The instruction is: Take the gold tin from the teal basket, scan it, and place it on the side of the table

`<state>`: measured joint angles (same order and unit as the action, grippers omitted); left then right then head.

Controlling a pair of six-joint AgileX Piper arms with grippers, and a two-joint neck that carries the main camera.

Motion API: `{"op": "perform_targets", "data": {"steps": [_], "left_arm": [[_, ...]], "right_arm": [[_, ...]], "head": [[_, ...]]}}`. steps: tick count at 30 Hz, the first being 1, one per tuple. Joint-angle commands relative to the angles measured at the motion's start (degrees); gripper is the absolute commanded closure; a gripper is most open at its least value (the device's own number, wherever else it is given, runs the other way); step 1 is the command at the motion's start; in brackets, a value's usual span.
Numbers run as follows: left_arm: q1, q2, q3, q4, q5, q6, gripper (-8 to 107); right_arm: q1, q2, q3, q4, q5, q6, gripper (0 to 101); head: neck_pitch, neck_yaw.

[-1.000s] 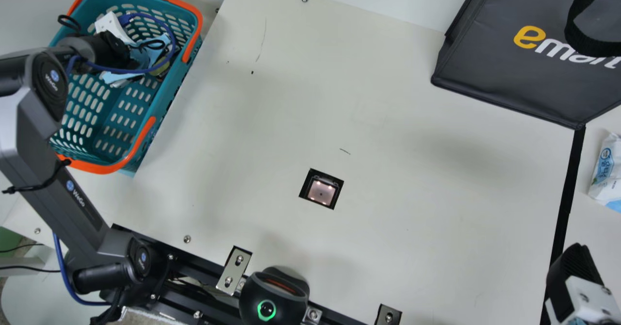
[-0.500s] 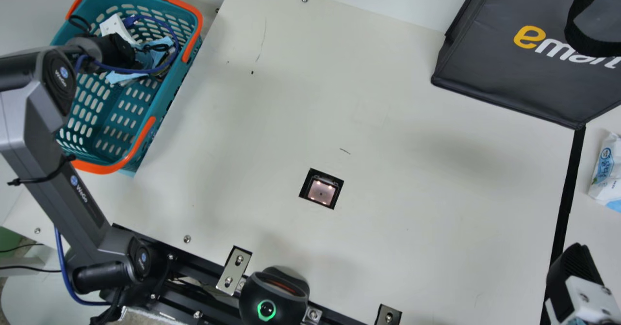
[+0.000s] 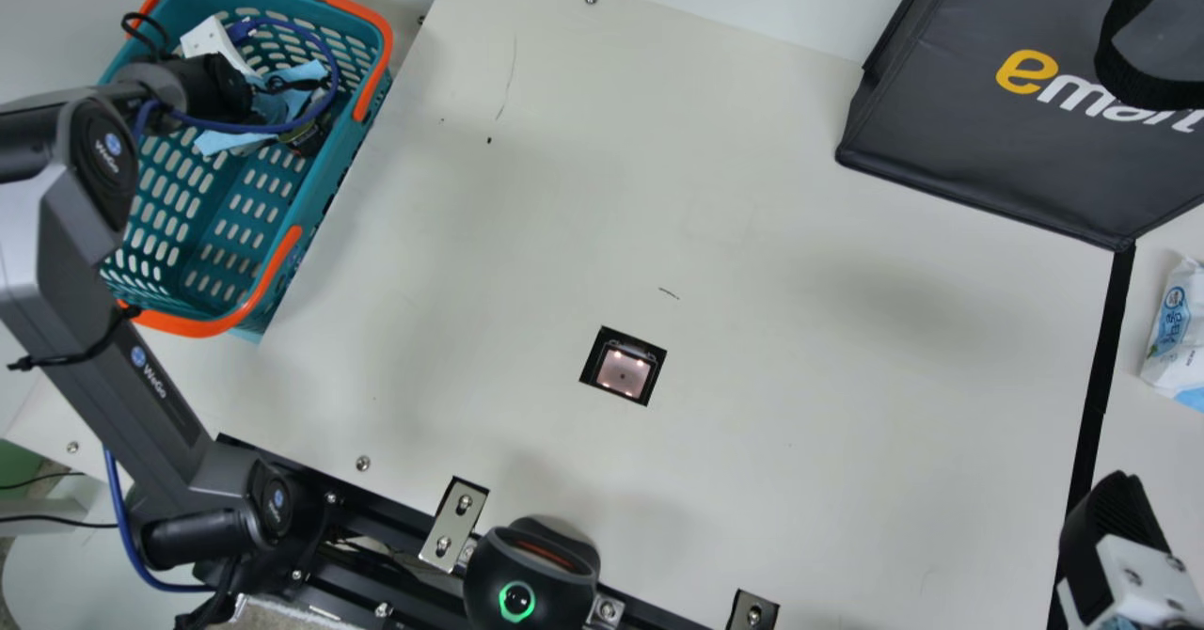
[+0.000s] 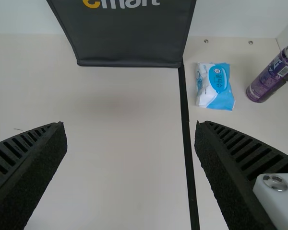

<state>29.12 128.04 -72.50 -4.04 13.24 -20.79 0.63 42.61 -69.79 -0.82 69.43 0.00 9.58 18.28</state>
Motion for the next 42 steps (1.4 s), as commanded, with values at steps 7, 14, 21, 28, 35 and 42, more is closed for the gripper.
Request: {"op": "perform_targets", "data": {"steps": [7,14,21,28,35,42], "left_arm": [[0.83,-7.0,3.16,0.16,3.8,-0.5,107],[1.6,-13.49,5.52,1.15,8.45,-0.32,107],[2.7,-19.13,6.26,0.1,14.0,2.29,107],[3.97,-23.03,5.88,0.48,18.8,3.44,107],[4.84,-25.7,4.88,0.19,22.25,5.07,107],[4.89,-29.07,3.3,-1.91,25.5,8.93,107]], "right_arm": [[0.0,0.0,0.0,0.0,0.0,0.0,6],[0.0,0.0,0.0,0.0,0.0,0.0,6],[0.0,0.0,0.0,0.0,0.0,0.0,6],[0.0,0.0,0.0,0.0,0.0,0.0,6],[0.0,0.0,0.0,0.0,0.0,0.0,6],[0.0,0.0,0.0,0.0,0.0,0.0,6]], "head": [[-1.66,0.14],[-1.66,0.14],[-1.66,0.14],[-1.66,0.14],[-1.66,0.14],[-1.66,0.14]]}}
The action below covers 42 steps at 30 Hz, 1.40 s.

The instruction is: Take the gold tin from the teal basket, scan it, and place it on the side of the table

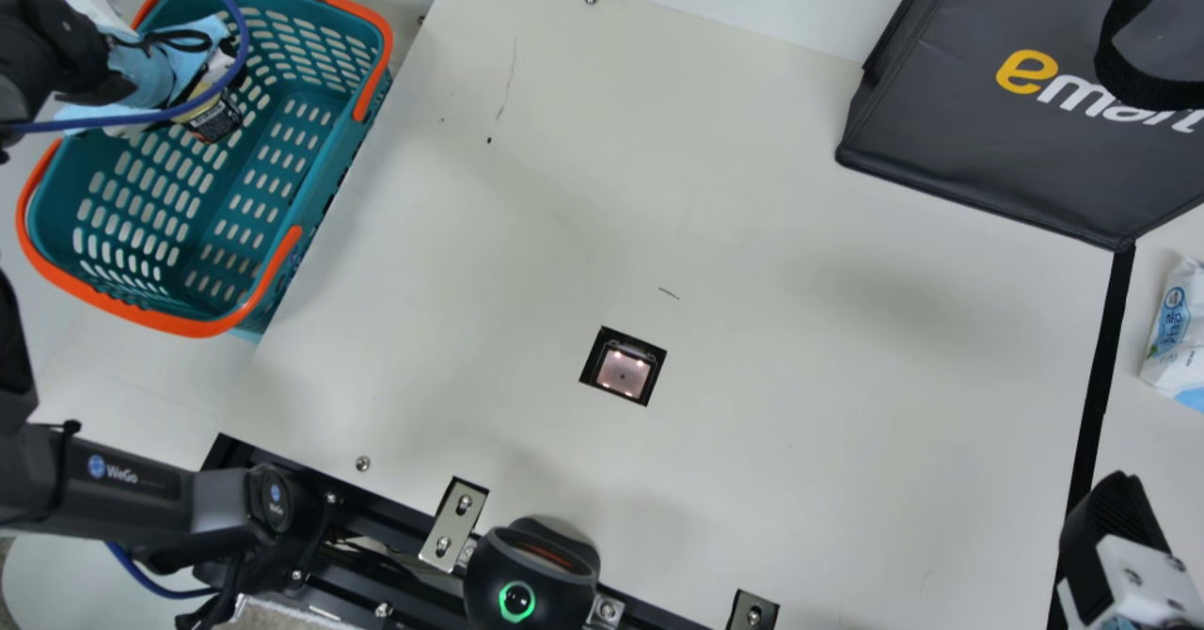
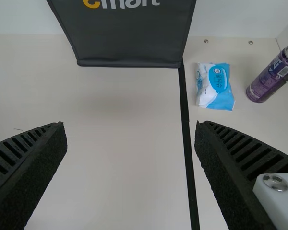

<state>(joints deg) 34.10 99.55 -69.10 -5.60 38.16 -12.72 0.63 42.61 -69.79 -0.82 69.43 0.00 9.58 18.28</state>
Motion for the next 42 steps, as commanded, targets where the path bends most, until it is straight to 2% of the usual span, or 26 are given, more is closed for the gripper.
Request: {"op": "perform_targets", "data": {"steps": [1,12,22,31,42], "left_arm": [[-0.2,-1.22,-0.31,-0.65,1.04,1.56,107],[-4.37,-10.76,0.01,-4.1,5.15,11.03,107],[-12.92,-20.72,2.61,-5.44,8.53,15.52,107],[-25.28,-26.84,5.54,-1.06,10.75,9.72,107],[-42.94,-29.53,7.64,6.68,12.92,-3.68,107]], "right_arm": [[0.0,0.0,0.0,0.0,0.0,0.0,6],[0.0,0.0,0.0,0.0,0.06,0.0,6],[0.0,0.0,0.0,0.0,0.06,0.0,6],[0.0,0.0,0.0,0.0,0.0,0.0,6],[0.0,0.0,0.0,0.0,0.0,0.0,6]], "head": [[-1.66,0.14],[-1.66,0.14],[-1.66,0.14],[-1.66,0.14],[-1.66,0.14]]}}
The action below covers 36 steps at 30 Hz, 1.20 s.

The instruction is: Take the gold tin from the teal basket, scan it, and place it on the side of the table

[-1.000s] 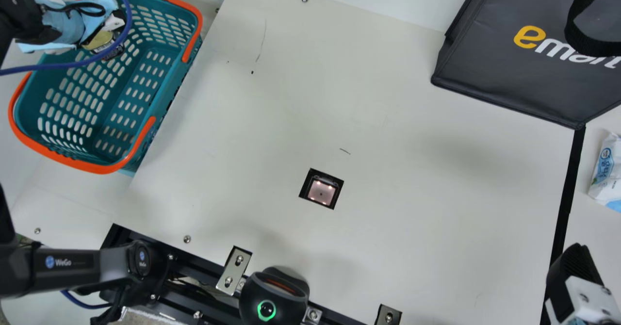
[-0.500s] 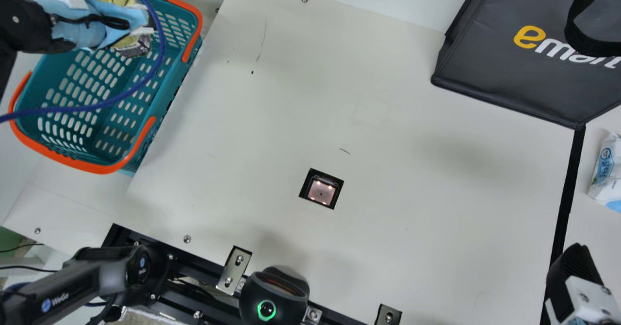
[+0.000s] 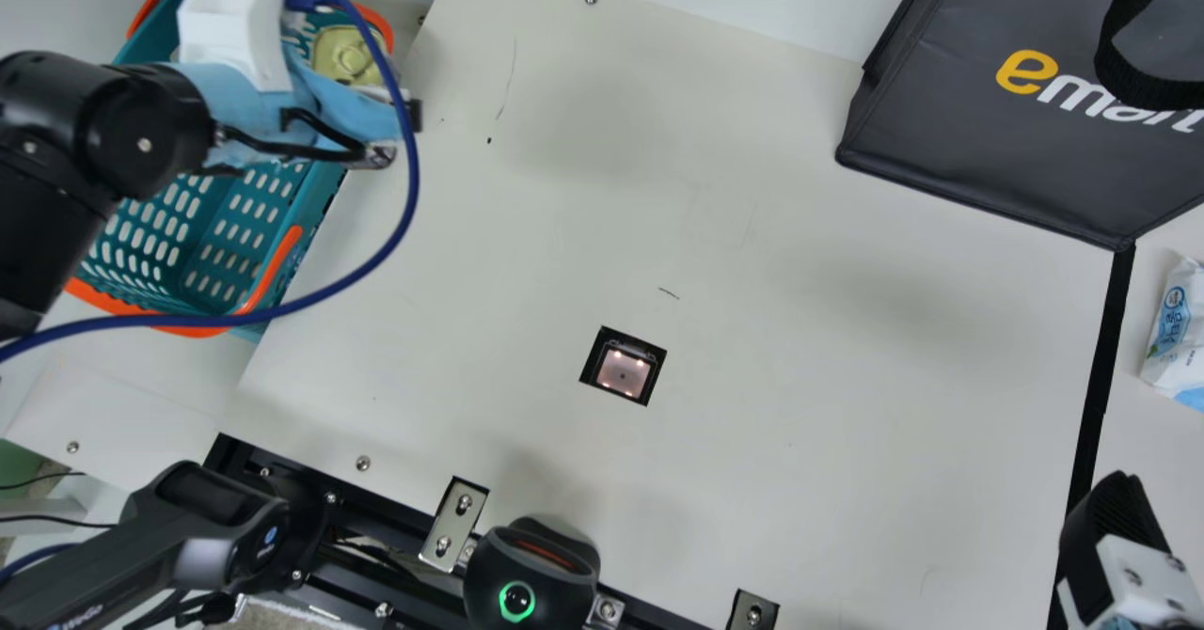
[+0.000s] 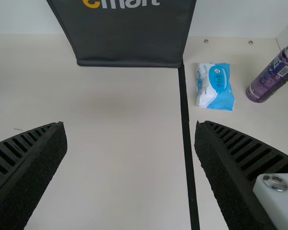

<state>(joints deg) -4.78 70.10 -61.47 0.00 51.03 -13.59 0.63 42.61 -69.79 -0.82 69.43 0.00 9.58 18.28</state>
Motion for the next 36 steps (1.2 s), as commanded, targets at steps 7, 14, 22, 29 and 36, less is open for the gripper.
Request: {"op": "perform_targets", "data": {"steps": [7,14,22,29,36], "left_arm": [[-14.85,0.61,-0.13,5.27,1.37,-11.52,107],[-24.41,2.01,-0.9,7.38,2.63,-18.4,107],[-33.31,3.42,-1.51,8.83,3.8,-24.8,107],[-39.87,3.99,-0.68,9.5,4.38,-29.8,107],[-45.43,3.93,1.55,10.07,4.31,-34.51,107]], "right_arm": [[0.0,0.0,0.0,0.0,0.0,0.0,6],[0.0,0.0,0.0,0.0,0.0,0.0,6],[0.0,0.0,0.0,0.0,0.0,0.0,6],[0.0,0.0,0.0,0.0,0.0,0.0,6],[0.0,0.0,0.0,0.0,0.0,0.0,6]], "head": [[-1.66,0.14],[-1.66,0.14],[-1.66,0.14],[-1.66,0.14],[-1.66,0.14]]}}
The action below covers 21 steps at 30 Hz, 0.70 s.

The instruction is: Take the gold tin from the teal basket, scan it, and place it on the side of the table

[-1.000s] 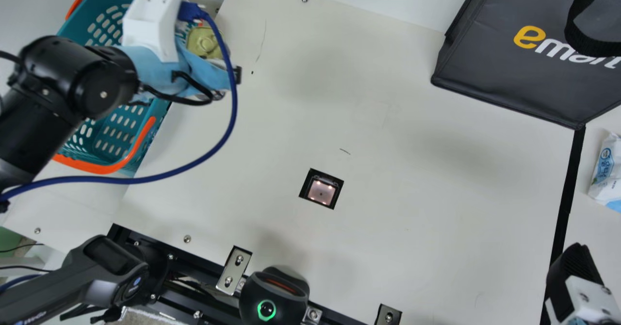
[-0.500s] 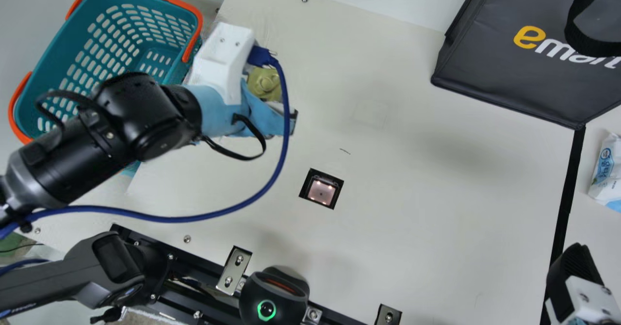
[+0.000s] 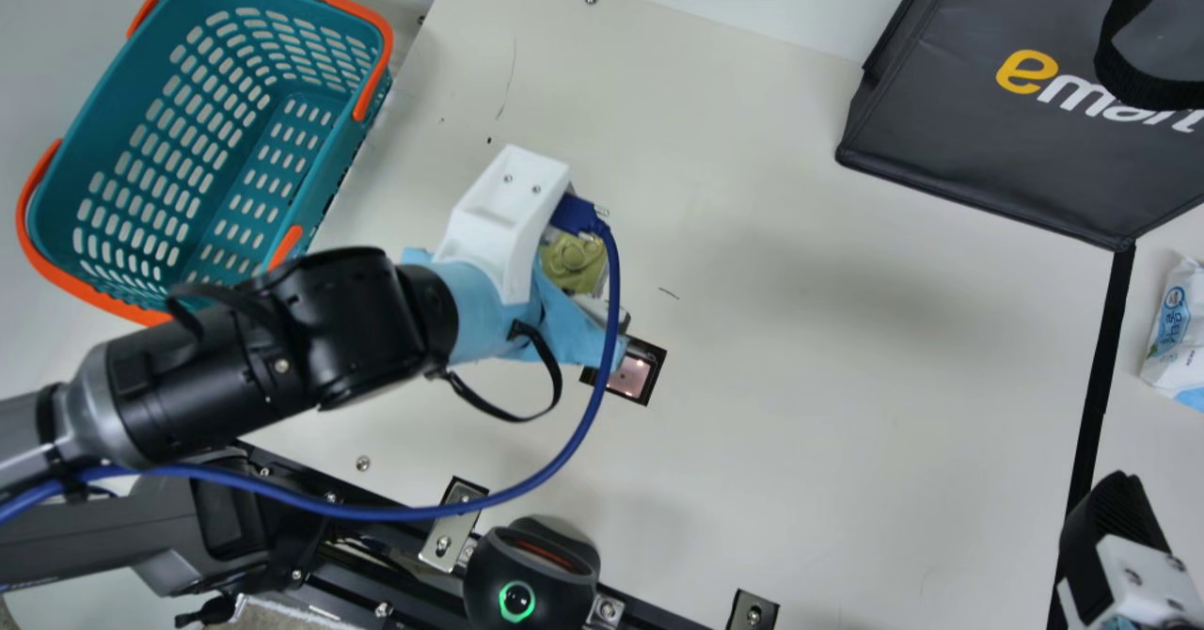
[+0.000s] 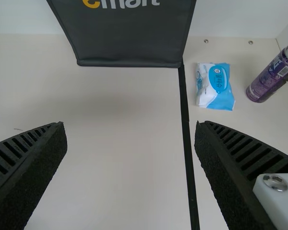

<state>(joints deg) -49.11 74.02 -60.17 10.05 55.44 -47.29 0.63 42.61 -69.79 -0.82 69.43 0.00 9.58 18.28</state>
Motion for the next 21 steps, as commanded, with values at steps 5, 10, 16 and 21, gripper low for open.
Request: {"op": "perform_targets", "data": {"steps": [5,10,16,21], "left_arm": [[-4.39,-0.05,2.2,0.42,-0.81,-4.18,107],[-7.06,-0.04,4.4,0.91,-2.18,-7.48,107],[-9.34,0.23,6.58,1.61,-3.95,-11.0,107],[-10.45,0.79,7.59,2.17,-5.47,-14.05,107]], "right_arm": [[0.0,0.0,0.0,0.0,0.0,0.0,6],[0.0,0.0,0.0,0.0,0.0,0.0,6],[0.0,0.0,0.0,0.0,0.0,0.0,6],[0.0,0.0,0.0,0.0,0.0,0.0,6]], "head": [[-1.66,0.14],[-1.66,0.14],[-1.66,0.14],[-1.66,0.14]]}}
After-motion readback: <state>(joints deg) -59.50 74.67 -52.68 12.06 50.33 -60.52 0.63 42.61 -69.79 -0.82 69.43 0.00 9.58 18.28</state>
